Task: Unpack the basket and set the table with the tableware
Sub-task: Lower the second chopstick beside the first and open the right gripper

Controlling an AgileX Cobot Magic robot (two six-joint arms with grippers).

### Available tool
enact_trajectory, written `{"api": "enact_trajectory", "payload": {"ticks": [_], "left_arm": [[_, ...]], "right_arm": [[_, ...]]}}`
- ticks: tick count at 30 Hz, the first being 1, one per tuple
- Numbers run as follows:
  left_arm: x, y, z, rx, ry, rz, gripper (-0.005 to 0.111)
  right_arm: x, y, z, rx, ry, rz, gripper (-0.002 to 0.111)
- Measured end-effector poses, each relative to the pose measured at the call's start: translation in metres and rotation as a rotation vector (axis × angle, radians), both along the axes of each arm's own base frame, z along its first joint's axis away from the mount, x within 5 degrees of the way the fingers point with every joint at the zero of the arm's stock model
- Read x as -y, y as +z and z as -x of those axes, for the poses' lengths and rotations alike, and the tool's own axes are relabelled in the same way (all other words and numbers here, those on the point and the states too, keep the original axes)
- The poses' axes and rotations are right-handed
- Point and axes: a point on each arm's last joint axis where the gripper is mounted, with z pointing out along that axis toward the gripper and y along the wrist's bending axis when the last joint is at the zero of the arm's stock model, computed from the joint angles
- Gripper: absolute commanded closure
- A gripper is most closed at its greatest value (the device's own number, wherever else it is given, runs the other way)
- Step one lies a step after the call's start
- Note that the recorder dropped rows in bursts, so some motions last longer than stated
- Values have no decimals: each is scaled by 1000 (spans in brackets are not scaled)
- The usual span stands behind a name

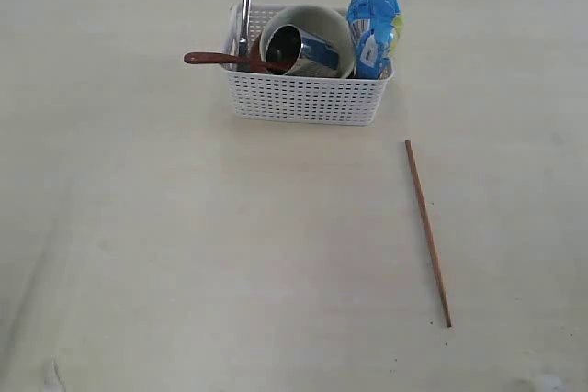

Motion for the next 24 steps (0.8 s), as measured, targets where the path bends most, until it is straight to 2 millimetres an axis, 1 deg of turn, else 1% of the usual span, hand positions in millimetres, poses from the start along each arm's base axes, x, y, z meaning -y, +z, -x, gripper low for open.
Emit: {"api": "enact_trajectory", "payload": {"ticks": [2,5,8,9,11,15,16,19,20,21,22,23,24], "left_arm": [[0,0,0,0,0,0,26],[0,0,0,0,0,0,26],[0,0,0,0,0,0,26],[0,0,0,0,0,0,26],[0,0,0,0,0,0,26],[0,0,0,0,0,0,26],[0,0,0,0,0,0,26],[0,0,0,0,0,0,26],[0,0,0,0,0,0,26],[0,0,0,0,0,0,26],[0,0,0,0,0,0,26],[0,0,0,0,0,0,26],[0,0,0,0,0,0,26]], "right_arm": [[15,20,8,-20,-80,-37,109],[43,47,19,-87,-271,-111,109],[74,60,30,-171,-503,-120,109],[85,60,34,-207,-589,-106,109],[101,59,37,-269,-706,-91,109],[127,51,43,-451,-785,-165,109],[133,49,45,-479,-799,-177,109],[161,46,53,-531,-875,-212,109],[174,41,55,-550,-920,-222,109],[184,39,58,-557,-951,-236,109],[193,33,60,-573,-986,-232,109],[207,28,64,-585,-1032,-243,109],[215,19,67,-604,-1069,-231,109]]}}
